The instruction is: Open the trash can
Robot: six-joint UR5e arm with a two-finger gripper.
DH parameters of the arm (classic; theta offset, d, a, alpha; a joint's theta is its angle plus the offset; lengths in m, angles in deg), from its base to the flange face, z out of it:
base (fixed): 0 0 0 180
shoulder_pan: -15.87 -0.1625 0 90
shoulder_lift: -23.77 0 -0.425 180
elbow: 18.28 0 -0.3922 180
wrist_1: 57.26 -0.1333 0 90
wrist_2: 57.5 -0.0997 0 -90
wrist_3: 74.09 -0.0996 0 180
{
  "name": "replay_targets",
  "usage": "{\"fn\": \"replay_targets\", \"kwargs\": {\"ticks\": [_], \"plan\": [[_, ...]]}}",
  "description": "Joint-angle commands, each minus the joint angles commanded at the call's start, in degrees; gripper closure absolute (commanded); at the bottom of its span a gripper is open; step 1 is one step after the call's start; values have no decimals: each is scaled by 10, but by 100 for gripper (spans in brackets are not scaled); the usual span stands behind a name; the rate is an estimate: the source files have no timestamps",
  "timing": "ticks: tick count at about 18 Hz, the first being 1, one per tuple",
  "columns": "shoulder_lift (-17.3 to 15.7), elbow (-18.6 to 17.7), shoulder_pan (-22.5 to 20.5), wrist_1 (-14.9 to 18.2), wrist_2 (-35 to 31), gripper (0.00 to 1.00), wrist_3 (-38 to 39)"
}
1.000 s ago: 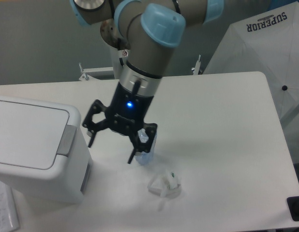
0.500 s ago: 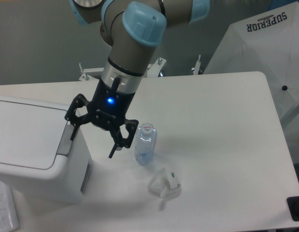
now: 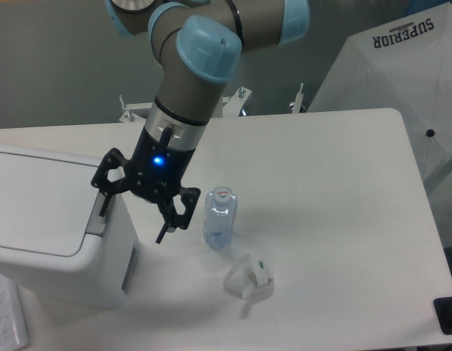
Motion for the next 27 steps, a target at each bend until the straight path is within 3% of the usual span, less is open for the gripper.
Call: {"fn": "replay_targets", "kwargs": {"ticks": [13,20,21,25,27], "plan": [[3,3,0,0,0,0,0],[1,61,-19,-2,1,0,-4],[3,66,-25,-14,0,0,-5],[23,62,-39,-122,-17,0,-6],[25,62,-49,-125,-39,0,-22]]}}
